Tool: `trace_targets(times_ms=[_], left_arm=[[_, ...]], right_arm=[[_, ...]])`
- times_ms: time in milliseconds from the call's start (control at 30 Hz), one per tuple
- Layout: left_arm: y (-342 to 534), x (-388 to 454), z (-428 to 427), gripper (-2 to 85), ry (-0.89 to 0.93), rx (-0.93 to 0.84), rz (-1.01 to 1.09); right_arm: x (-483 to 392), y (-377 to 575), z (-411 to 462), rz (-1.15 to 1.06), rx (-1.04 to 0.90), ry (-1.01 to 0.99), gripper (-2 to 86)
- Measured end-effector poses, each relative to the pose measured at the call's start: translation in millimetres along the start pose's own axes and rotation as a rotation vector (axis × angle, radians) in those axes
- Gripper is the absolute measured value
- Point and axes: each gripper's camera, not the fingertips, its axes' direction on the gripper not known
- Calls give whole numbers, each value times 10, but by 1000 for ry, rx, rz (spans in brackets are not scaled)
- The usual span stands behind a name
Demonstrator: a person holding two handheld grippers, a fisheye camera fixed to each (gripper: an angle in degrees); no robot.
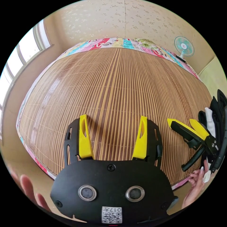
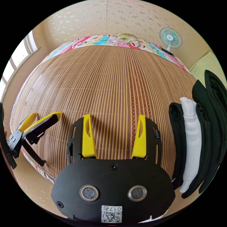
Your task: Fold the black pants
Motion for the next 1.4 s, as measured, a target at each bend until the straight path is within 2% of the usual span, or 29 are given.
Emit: trace_targets(times_ms=[1400], left_arm=[[55, 69, -51, 285, 0, -1, -4]], right_arm=[[-49, -34, 14, 9, 0, 2, 254]])
